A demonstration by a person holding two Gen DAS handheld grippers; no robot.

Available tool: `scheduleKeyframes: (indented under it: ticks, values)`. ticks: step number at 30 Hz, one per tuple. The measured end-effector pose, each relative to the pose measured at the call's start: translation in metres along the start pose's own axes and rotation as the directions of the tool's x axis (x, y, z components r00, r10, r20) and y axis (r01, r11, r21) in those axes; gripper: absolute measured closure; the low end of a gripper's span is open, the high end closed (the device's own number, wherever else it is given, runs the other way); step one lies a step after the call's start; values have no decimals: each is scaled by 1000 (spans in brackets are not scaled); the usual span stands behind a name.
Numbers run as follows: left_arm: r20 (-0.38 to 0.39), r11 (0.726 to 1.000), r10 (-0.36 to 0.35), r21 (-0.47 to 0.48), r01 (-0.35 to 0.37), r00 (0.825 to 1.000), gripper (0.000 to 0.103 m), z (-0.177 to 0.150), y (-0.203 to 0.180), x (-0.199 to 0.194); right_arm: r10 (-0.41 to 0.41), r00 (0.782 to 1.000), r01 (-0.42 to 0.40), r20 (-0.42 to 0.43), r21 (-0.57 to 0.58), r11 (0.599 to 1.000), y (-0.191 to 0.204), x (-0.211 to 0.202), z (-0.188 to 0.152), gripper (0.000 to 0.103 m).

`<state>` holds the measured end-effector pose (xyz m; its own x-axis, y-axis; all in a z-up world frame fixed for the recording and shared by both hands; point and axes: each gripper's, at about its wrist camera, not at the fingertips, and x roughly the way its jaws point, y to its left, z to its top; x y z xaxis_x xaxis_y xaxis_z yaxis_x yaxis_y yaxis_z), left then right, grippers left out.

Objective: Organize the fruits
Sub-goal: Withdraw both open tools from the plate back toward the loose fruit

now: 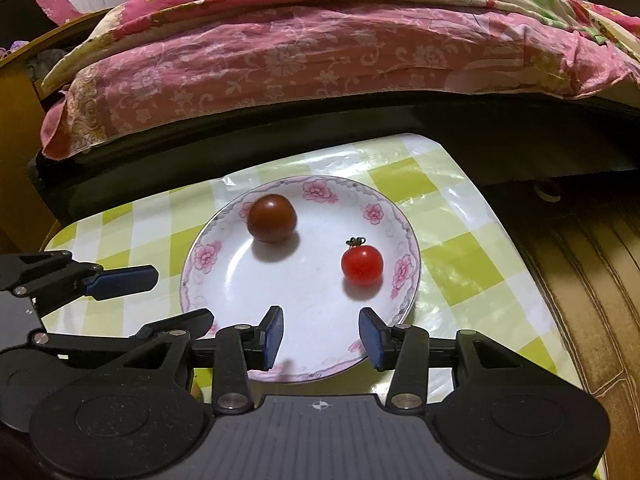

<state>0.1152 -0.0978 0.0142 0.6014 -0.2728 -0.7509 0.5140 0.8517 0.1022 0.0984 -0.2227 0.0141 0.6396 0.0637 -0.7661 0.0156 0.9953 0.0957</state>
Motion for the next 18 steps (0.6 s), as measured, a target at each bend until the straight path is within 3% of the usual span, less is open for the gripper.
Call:
scheduleKeyframes:
  ticks: [3, 18]
  values:
    - [-4, 1000, 0, -1, 0, 1000, 46, -3, 1, -3, 2, 1000, -2, 1, -5, 1000, 2, -3, -1, 58]
    - [-20, 1000, -4, 6, 4, 1000, 45, -18, 5, -19, 35, 999, -35, -10, -44, 998, 16, -14, -11, 58]
